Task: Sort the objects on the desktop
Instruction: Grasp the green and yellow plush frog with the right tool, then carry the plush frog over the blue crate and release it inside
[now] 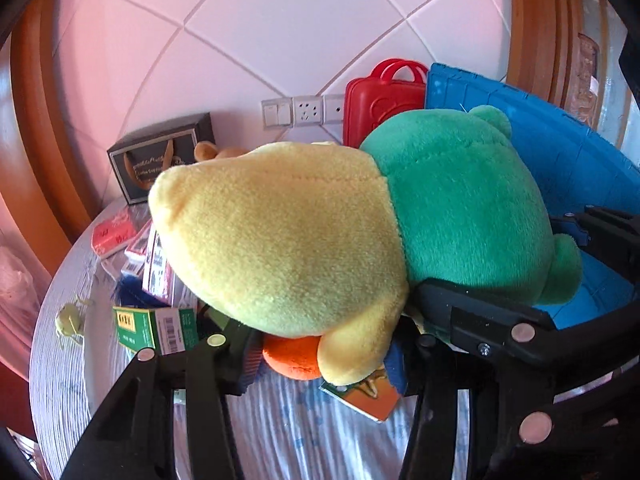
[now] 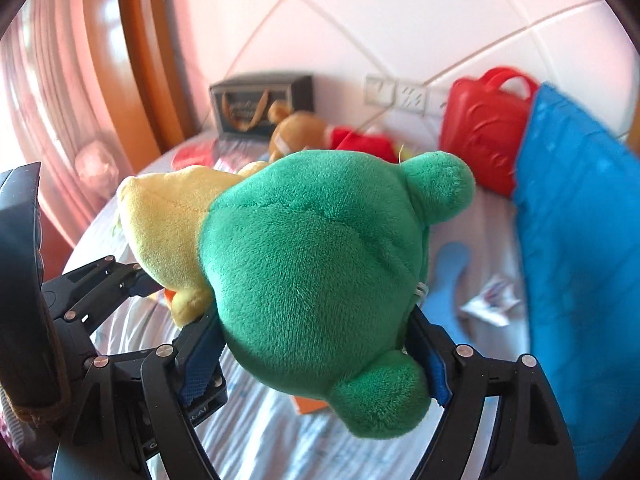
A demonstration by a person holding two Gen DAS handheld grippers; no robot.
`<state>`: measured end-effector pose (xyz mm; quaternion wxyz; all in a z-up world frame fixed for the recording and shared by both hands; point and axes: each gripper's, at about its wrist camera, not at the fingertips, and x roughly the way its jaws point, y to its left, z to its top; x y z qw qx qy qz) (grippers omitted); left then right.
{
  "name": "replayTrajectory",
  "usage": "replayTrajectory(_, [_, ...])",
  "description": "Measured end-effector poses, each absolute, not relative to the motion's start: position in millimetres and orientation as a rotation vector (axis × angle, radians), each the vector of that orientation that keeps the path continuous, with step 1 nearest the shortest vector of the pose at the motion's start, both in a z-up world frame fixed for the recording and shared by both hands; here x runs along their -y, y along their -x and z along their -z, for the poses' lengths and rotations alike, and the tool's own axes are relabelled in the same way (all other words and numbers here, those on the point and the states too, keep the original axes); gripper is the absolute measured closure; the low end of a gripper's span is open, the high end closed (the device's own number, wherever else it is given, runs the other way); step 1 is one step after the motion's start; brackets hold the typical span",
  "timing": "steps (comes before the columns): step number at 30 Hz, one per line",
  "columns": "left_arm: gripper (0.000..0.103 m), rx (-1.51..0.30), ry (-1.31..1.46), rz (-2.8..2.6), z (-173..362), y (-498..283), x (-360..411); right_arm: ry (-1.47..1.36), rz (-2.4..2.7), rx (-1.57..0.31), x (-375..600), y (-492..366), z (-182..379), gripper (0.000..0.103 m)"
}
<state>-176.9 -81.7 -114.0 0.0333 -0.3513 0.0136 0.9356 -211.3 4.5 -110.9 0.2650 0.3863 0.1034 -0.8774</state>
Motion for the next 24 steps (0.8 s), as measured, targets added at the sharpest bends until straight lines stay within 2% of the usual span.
replayTrajectory(13, [0.054, -0.192, 0.695, -2.799, 7, 171, -62, -0.794, 2.677, -0.188, -152, 184, 3, 0.020])
replayTrajectory(24, [0.054, -0.280, 0.588, -2.673, -33, 174, -195, -0.725, 2.850, -0.108, -274, 189, -37, 0.019])
